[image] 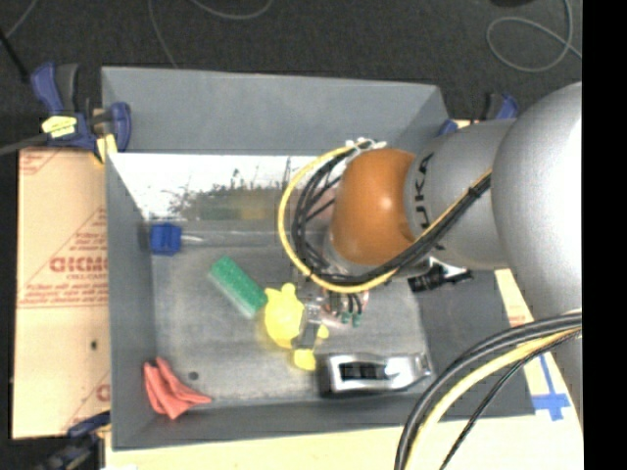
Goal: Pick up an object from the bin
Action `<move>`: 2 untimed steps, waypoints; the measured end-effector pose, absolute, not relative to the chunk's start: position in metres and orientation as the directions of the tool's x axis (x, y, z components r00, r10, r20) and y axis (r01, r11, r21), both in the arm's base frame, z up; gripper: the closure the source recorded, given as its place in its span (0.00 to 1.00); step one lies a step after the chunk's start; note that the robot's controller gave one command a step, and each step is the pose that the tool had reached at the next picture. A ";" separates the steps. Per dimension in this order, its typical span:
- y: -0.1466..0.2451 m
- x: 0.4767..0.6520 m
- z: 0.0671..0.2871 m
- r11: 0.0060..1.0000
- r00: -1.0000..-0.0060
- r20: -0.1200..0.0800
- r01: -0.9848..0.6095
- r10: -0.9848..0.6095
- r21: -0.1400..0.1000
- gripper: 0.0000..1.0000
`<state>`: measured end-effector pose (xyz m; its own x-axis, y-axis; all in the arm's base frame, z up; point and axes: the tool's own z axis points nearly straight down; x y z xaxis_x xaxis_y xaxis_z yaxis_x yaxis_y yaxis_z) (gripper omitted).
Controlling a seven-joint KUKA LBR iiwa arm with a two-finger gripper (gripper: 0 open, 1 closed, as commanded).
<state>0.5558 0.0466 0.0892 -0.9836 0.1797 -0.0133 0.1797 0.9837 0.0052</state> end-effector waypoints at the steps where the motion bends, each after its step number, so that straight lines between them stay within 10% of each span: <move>1: 0.059 0.568 0.094 1.000 -1.000 -0.013 0.003 0.003 0.001 0.00; 2: 0.062 0.572 0.095 0.998 -0.998 -0.016 -0.064 -0.064 0.001 0.00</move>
Offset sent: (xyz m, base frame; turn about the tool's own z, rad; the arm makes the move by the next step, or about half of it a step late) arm 0.0174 0.0162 -0.0098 0.1019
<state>0.5716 0.0623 0.0948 -0.9978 -0.0644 -0.0156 -0.0644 0.9979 0.0005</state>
